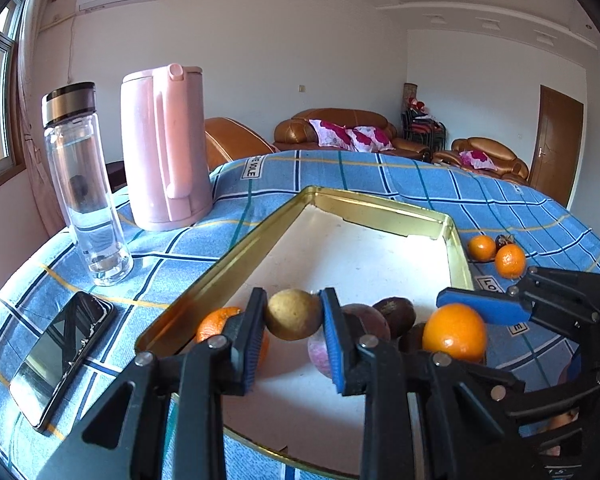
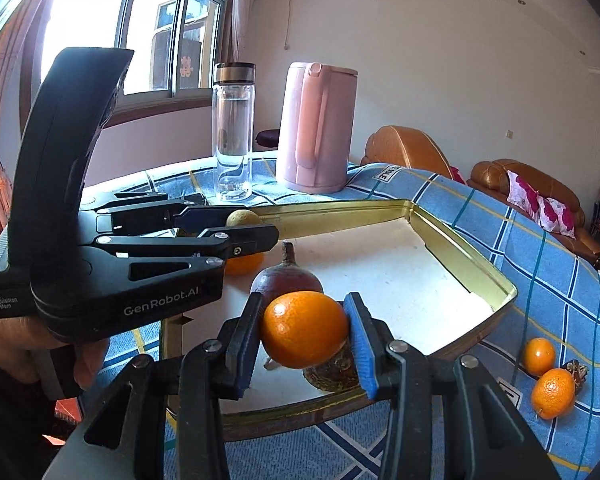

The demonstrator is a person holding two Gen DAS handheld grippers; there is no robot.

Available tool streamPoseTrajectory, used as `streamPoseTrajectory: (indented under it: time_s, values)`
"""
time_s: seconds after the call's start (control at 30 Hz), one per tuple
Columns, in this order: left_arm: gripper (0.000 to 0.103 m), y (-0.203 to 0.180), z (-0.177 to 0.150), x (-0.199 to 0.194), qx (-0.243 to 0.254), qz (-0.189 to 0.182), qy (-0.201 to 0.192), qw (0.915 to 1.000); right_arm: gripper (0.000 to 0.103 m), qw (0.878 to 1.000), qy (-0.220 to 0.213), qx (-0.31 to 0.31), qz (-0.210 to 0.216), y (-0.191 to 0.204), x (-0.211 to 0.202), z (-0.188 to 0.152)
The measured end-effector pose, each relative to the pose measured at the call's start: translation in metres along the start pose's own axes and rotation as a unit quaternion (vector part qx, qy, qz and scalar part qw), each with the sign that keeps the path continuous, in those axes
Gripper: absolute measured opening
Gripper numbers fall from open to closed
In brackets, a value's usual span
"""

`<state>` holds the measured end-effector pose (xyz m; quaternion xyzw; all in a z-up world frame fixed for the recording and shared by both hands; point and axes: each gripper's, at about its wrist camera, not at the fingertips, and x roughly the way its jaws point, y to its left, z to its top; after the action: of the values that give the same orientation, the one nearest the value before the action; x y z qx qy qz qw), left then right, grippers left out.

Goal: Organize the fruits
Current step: 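Open both tools to drop the yellow fruit and mandarin into the tray, then move both tools back to the loose fruits and grasp a mandarin and yellow fruit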

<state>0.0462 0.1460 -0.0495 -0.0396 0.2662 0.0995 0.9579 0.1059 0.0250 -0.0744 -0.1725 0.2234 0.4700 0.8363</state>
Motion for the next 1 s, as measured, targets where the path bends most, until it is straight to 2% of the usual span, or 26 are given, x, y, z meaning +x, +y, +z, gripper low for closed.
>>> streamPoseTrajectory:
  time_s: [0.2, 0.57, 0.67, 0.73, 0.8, 0.9, 1.0]
  values:
    - [0.029, -0.002, -0.002, 0.006, 0.008, 0.001, 0.018, 0.9998, 0.043, 1.0, 0.019, -0.004, 0.01, 0.001, 0.007, 0.0]
    - [0.031, -0.003, -0.004, 0.006, 0.013, 0.002, 0.018, 0.9997, 0.043, 1.0, 0.021, -0.004, 0.012, 0.002, 0.008, 0.0]
    - [0.041, -0.001, -0.005, 0.005, 0.008, 0.009, 0.015, 0.9998, 0.048, 1.0, 0.017, 0.0, 0.008, 0.001, 0.006, -0.001]
    - [0.063, 0.002, -0.004, 0.002, -0.002, 0.011, 0.009, 0.9999, 0.055, 1.0, 0.014, 0.002, -0.001, -0.001, 0.003, -0.001]
    - [0.078, 0.004, -0.002, -0.005, -0.012, 0.016, -0.005, 0.9998, 0.062, 1.0, 0.005, 0.005, -0.015, -0.003, -0.001, -0.002]
    - [0.083, 0.001, 0.003, -0.014, -0.015, 0.015, -0.022, 0.9995, 0.063, 1.0, -0.007, 0.003, -0.029, -0.008, -0.012, -0.006]
    - [0.088, -0.009, 0.008, -0.022, -0.016, 0.006, -0.038, 0.9991, 0.063, 0.998, -0.006, -0.003, -0.061, -0.021, -0.024, -0.013]
